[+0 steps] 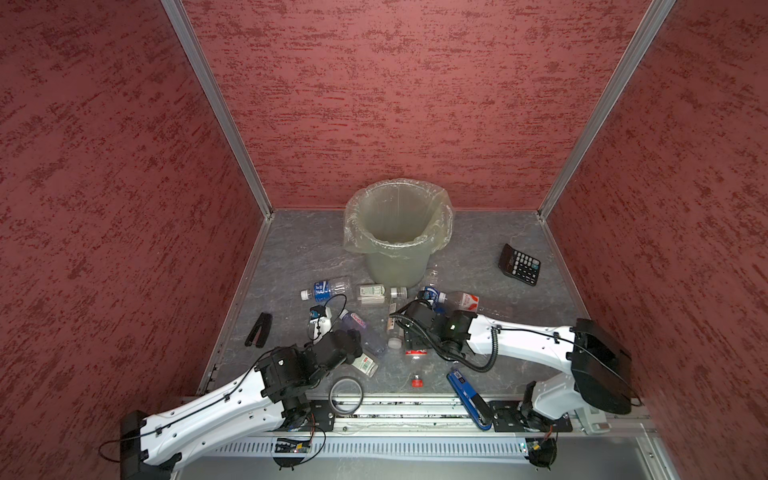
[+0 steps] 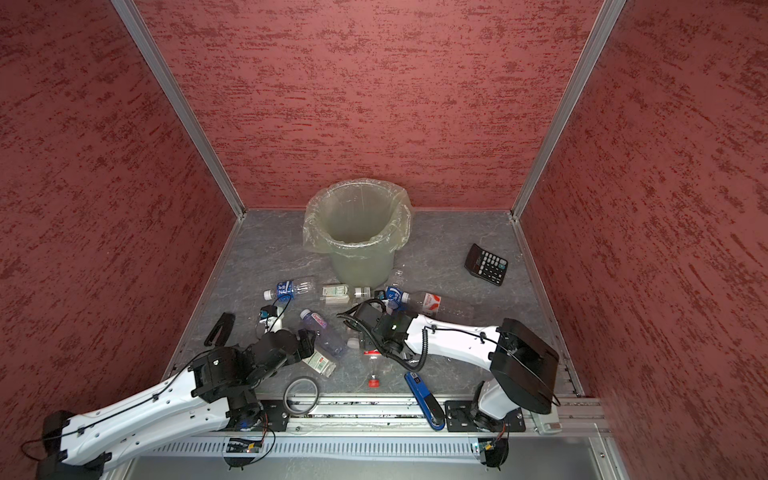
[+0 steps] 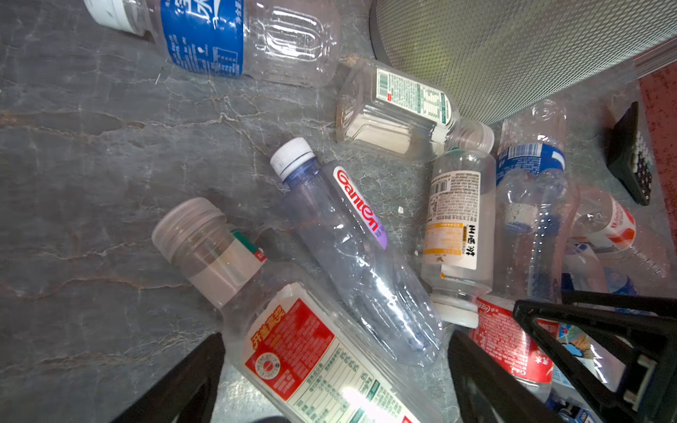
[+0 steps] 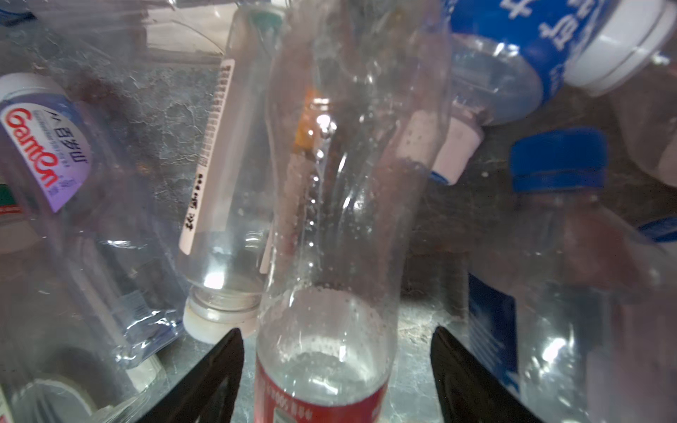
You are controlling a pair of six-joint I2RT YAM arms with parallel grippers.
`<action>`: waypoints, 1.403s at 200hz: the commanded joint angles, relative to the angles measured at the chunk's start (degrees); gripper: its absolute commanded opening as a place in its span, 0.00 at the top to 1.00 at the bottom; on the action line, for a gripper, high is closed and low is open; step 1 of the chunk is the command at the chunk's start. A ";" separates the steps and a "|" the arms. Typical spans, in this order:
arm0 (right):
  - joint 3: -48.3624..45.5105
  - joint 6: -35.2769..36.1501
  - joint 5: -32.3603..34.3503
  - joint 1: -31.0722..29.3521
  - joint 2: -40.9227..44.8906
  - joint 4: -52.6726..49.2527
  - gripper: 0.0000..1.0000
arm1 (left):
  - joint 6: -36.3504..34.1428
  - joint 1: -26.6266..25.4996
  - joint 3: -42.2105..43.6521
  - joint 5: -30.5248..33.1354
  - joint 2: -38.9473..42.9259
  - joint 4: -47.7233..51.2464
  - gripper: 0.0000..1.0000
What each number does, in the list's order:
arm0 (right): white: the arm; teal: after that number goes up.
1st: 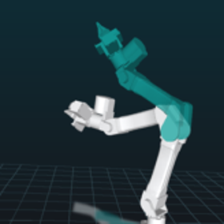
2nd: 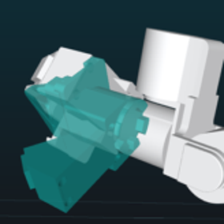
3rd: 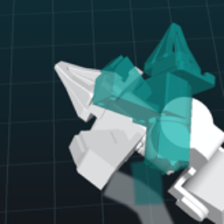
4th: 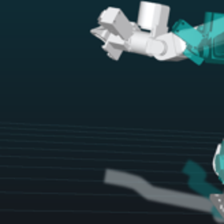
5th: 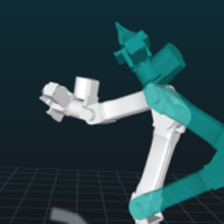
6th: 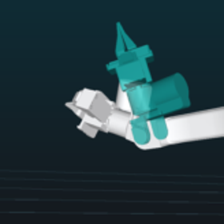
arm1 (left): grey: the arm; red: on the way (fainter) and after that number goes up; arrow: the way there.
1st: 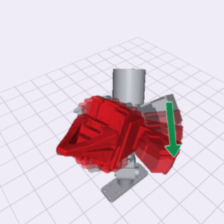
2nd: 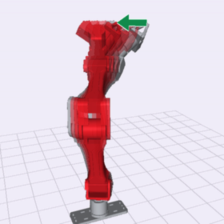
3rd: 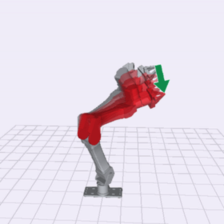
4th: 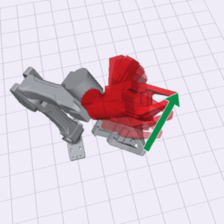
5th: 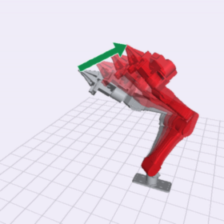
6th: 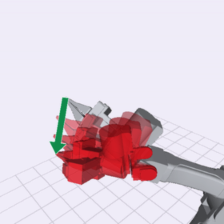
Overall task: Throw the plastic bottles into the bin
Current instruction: 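Grasp a clear bottle with red label with the right gripper while the left gripper hovers, then lift the bottle with the right gripper and drop it into the bin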
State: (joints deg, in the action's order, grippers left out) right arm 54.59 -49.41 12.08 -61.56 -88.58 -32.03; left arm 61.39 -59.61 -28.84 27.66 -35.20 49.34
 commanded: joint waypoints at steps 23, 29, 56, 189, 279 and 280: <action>1.85 -0.81 -0.16 0.76 -3.58 2.39 0.19 | 2.98 -2.39 1.08 1.53 1.80 3.02 0.04; 1.75 -0.67 0.02 0.90 -3.57 2.48 0.21 | 3.39 -2.66 1.28 1.48 2.25 3.16 0.04; 1.48 -0.08 0.56 1.81 -3.33 2.53 0.36 | 5.09 -3.43 2.42 1.26 3.77 3.91 0.04; 7.44 3.07 18.66 -5.22 22.60 -8.26 0.51 | 8.91 -7.67 2.55 0.56 4.79 3.75 0.03; 15.83 36.36 43.28 -15.36 32.31 12.76 0.47 | 11.10 -7.60 2.48 -0.81 2.44 3.88 0.02; 16.04 36.82 43.29 -15.40 32.23 13.21 0.47 | 11.11 -7.61 2.47 -0.83 2.47 3.90 0.02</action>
State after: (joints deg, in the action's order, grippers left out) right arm 68.10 -28.67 48.58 -76.49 -57.17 -32.67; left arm 71.16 -66.94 -26.26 27.07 -33.10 53.10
